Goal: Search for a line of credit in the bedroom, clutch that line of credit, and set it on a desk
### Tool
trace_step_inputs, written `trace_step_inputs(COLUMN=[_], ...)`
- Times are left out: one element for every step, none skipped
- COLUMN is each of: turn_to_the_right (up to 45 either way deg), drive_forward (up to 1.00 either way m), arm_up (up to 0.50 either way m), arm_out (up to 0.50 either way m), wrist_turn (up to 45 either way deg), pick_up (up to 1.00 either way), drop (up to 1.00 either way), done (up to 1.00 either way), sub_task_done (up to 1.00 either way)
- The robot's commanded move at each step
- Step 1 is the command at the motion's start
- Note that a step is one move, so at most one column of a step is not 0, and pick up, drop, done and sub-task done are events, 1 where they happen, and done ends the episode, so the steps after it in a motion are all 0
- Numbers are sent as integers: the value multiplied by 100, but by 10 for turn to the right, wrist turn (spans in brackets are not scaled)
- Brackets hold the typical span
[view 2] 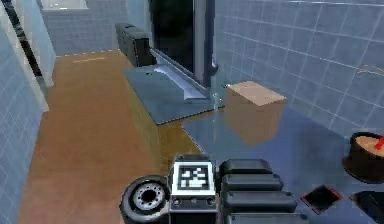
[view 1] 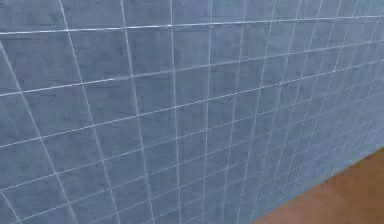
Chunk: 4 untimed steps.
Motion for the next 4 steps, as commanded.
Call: trace_step_inputs(turn_to_the_right=[-450,-450,-450,-150], drive_forward=[0,0,0,0], arm_up=[0,0,0,0], arm_out=[0,0,0,0], wrist_turn=[0,0,0,0], pick_up=[0,0,0,0], drop=[0,0,0,0], done=[0,0,0,0], sub_task_done=[0,0,0,0])
